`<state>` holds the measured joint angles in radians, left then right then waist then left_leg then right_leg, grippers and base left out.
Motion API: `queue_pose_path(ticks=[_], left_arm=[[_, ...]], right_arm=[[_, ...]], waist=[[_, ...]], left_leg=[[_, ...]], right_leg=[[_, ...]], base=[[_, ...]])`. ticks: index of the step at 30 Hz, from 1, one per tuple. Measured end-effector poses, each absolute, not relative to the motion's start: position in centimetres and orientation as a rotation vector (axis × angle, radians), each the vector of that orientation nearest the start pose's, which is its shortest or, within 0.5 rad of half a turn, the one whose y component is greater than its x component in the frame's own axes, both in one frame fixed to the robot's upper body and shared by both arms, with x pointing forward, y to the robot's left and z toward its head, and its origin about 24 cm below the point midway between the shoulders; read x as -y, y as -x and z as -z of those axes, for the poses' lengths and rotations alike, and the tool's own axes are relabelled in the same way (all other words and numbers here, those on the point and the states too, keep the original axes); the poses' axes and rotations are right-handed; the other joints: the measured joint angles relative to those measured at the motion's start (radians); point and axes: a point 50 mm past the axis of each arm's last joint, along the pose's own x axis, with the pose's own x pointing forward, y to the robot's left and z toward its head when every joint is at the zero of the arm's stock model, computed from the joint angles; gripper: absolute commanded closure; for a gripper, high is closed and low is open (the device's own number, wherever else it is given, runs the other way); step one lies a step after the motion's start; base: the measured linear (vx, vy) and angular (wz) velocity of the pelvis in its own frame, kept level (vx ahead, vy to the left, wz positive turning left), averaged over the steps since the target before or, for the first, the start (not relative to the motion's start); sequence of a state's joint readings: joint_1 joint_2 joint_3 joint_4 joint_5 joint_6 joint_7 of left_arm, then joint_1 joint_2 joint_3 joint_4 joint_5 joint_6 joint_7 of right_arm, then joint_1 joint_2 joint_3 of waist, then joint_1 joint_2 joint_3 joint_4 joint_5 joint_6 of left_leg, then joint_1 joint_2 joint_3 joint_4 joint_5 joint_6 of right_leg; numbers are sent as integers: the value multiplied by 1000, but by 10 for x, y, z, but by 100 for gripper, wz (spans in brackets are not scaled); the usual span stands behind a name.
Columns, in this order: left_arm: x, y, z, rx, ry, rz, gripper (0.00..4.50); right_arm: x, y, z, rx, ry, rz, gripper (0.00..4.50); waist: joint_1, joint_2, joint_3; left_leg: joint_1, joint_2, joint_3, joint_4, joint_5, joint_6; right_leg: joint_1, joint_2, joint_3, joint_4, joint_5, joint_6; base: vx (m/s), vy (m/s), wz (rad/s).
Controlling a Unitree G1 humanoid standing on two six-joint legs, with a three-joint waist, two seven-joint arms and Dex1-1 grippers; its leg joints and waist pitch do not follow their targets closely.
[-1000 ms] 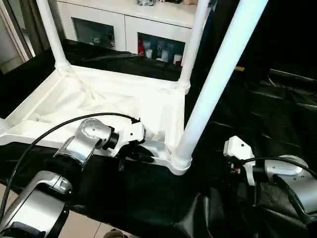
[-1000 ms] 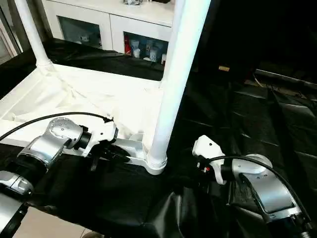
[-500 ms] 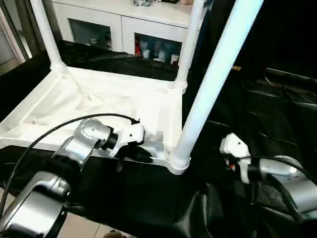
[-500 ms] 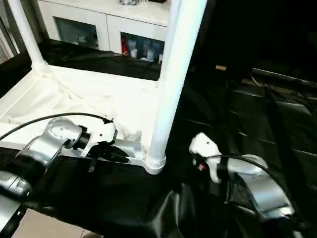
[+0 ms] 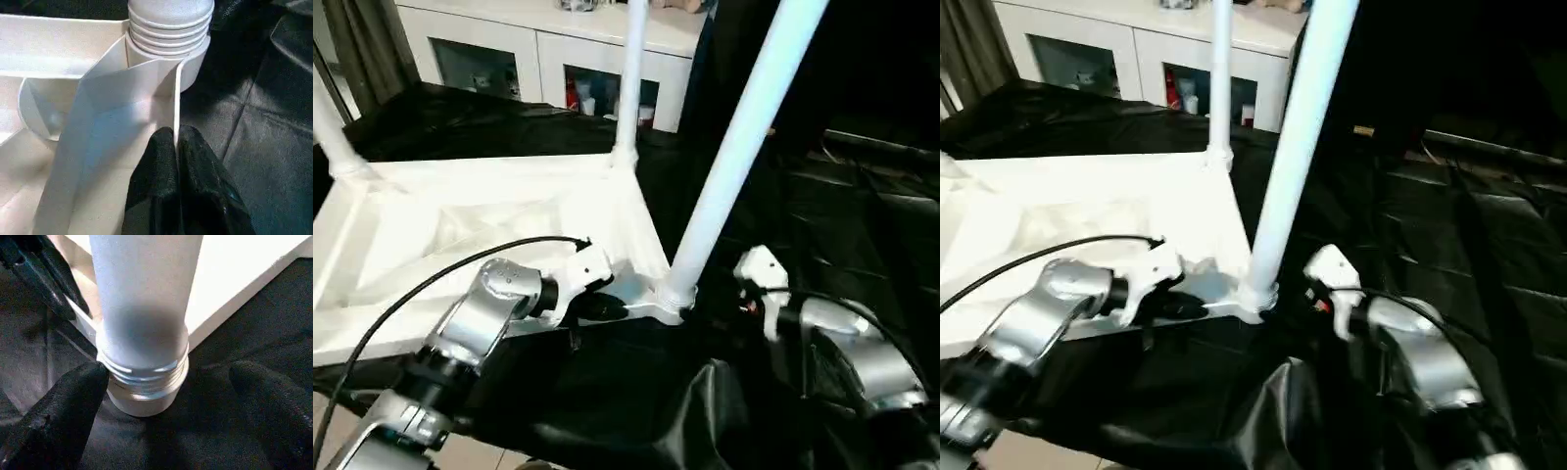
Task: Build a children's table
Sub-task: Rotate leg to tighten
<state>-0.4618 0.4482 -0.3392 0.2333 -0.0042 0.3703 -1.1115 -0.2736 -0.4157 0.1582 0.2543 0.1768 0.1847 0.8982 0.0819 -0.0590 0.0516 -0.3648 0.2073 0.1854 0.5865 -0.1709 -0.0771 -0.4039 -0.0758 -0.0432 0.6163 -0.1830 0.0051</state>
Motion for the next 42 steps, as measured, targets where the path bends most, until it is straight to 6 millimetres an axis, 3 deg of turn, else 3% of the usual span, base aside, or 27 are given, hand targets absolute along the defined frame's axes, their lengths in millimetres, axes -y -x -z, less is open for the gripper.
queue_pose_path(ticks=[6, 14, 29, 39, 42], left_arm=[[-138, -291, -60, -494, -457, 1255, 445], [-134, -291, -60, -489, -475, 1275, 449], [-135, -293, -60, -496, -480, 1281, 450], [-139, -295, -59, -501, -480, 1253, 450], [-134, -302, -55, -490, -447, 1183, 450]], right_arm=[[151, -286, -40, -323, 153, -1017, 0], [141, -290, -43, -307, 122, -1073, 19], [140, -289, -33, -349, 95, -1078, 164], [133, -291, -28, -339, 50, -1034, 175], [126, -295, -22, -326, -4, -917, 175]], waist=[[-4, -4, 0], [7, -9, -3], [5, -14, -4], [-5, -19, -6], [-10, -20, -7]], left_leg=[[0, 0, 0, 0, 0, 0], [-1, 0, 0, -1, 0, 0], [-1, 0, 0, -1, 0, 0], [1, 0, -1, -1, 0, 0], [2, -1, -1, 0, 0, 0]], right_leg=[[0, 0, 0, -1, 1, -1], [0, 0, 0, -1, 1, -2], [0, 0, 0, -1, 1, -2], [0, 0, 0, -1, -1, 2], [0, 0, 0, -2, -1, 2]], base=[[0, 0, 0], [0, 0, 0], [0, 0, 0], [0, 0, 0], [0, 0, 0]])
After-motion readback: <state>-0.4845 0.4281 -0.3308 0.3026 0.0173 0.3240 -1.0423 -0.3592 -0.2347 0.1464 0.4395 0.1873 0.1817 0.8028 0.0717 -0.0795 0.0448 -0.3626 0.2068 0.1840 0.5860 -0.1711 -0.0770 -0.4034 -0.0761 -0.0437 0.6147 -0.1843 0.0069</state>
